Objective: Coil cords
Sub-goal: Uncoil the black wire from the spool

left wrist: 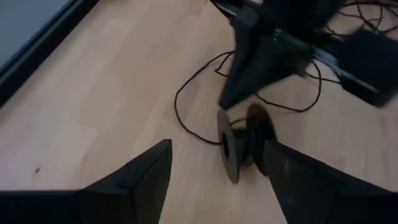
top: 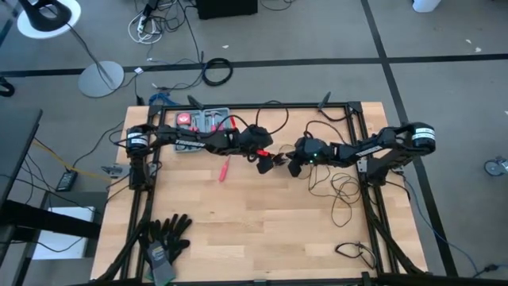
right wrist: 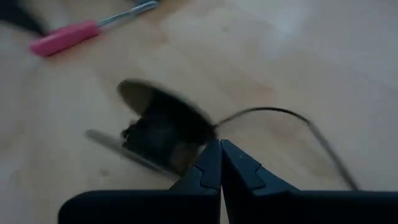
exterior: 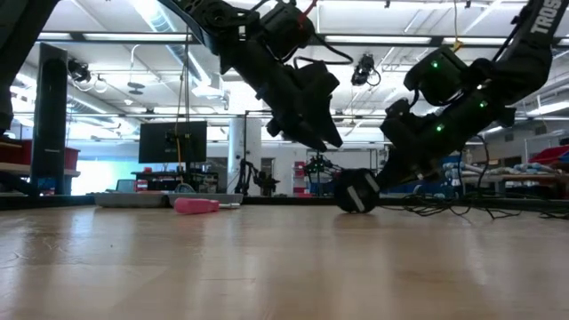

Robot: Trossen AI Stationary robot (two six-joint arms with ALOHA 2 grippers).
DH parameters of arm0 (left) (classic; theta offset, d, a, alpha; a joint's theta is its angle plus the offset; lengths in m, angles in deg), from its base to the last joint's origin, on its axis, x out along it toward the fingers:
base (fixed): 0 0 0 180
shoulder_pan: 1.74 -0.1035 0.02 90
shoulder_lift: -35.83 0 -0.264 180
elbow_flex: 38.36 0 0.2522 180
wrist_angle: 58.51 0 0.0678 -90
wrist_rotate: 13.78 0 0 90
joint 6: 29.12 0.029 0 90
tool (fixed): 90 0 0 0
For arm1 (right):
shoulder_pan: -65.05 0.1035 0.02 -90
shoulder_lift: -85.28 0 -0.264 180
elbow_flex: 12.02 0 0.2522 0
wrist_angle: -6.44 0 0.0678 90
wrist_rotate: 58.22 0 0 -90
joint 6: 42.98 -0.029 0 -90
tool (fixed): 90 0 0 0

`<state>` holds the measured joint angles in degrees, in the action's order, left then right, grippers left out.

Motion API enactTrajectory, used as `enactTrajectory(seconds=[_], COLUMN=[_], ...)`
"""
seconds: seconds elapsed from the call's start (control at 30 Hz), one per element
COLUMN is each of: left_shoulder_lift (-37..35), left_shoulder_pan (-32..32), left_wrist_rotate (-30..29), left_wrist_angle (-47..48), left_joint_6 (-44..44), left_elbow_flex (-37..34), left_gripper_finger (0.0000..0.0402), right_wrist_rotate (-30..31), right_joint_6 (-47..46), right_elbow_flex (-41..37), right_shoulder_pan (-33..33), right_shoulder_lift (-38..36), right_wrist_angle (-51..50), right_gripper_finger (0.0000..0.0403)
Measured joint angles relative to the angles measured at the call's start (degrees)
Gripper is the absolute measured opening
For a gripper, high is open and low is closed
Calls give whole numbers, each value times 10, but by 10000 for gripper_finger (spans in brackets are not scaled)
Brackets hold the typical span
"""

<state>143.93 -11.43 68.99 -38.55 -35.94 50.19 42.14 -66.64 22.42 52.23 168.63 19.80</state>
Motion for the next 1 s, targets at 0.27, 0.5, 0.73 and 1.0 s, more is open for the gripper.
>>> enactTrajectory(seconds=[0.27,0.5,0.73,1.0], left_shoulder_lift=[0,1,19,42], left_shoulder_pan=[0,-1,-18,-28], left_wrist_rotate=[0,19,19,72], left_wrist_angle=[30,64,71,75], left_joint_6=[-29,-39,-24,-30], left_elbow_flex=[0,0,0,0], left_gripper_finger=[257,257,257,256], right_wrist_rotate=[3,-19,-32,-32], right_joint_6=[56,58,73,74], right_elbow_flex=[0,26,39,39], right_shoulder_pan=[41,37,37,37], right_shoulder_lift=[119,177,175,176], right_wrist_angle=[204,225,236,233], right_gripper_finger=[1,1,1,1])
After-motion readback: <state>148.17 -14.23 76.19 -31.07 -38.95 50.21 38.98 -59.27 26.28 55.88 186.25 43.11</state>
